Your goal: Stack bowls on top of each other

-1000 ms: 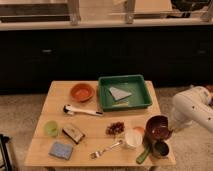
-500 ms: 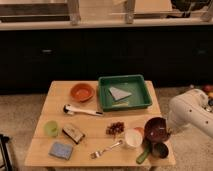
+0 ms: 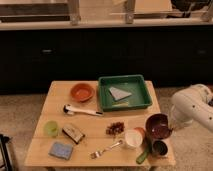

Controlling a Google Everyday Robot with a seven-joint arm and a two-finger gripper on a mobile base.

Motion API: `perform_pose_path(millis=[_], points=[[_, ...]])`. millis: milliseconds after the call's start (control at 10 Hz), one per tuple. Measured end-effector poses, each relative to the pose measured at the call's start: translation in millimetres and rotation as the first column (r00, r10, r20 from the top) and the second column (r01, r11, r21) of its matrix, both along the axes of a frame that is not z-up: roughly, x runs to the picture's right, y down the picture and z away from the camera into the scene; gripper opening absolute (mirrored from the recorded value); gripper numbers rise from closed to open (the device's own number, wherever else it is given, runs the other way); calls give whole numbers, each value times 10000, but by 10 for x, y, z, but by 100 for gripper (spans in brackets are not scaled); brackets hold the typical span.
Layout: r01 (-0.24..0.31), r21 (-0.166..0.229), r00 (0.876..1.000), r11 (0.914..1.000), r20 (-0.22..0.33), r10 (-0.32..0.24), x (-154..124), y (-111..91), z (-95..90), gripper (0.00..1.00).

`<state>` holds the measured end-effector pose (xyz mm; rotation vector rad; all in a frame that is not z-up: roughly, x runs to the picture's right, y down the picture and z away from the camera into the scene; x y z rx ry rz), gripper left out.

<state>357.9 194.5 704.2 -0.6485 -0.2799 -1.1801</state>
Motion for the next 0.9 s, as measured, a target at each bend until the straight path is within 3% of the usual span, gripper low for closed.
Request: perform_pose_path(millis=[200, 400, 900], points=[[-48, 215, 10000, 9998, -18, 48, 117, -227, 175, 0], [-193, 399, 9997, 9990, 143, 187, 202, -405, 222, 0], [-81, 672, 9898, 9977, 1423, -16, -72, -598, -81, 0]])
